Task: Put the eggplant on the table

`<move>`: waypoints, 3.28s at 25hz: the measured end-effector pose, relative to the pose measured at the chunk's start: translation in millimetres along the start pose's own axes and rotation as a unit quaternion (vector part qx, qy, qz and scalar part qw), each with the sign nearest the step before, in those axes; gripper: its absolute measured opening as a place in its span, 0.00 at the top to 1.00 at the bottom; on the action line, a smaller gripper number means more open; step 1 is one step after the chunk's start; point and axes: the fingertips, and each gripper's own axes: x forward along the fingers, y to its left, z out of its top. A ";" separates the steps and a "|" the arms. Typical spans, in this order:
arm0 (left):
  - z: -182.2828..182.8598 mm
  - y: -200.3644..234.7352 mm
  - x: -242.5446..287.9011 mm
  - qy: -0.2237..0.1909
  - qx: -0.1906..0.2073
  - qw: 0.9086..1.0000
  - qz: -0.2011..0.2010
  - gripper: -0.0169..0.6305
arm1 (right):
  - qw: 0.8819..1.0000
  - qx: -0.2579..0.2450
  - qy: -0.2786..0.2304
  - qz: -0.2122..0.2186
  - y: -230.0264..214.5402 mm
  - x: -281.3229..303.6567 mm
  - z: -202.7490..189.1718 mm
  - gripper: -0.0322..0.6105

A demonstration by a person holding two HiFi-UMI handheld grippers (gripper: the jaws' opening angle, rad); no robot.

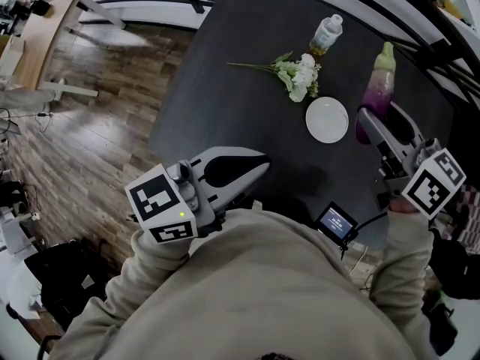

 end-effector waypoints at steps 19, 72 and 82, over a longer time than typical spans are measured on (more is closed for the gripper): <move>-22.1 14.4 -3.5 0.005 -0.026 0.999 0.033 0.96 | 0.998 0.042 0.043 -0.022 -62.5 27.8 -48.3 0.59; -59.5 32.0 -29.5 -0.005 -0.086 0.994 0.067 0.96 | 0.941 0.045 0.297 -0.155 -210.3 94.3 -256.9 0.59; -63.1 31.5 -34.6 -0.010 -0.087 0.993 0.073 0.96 | 0.923 0.018 0.342 -0.178 -219.4 91.6 -277.6 0.59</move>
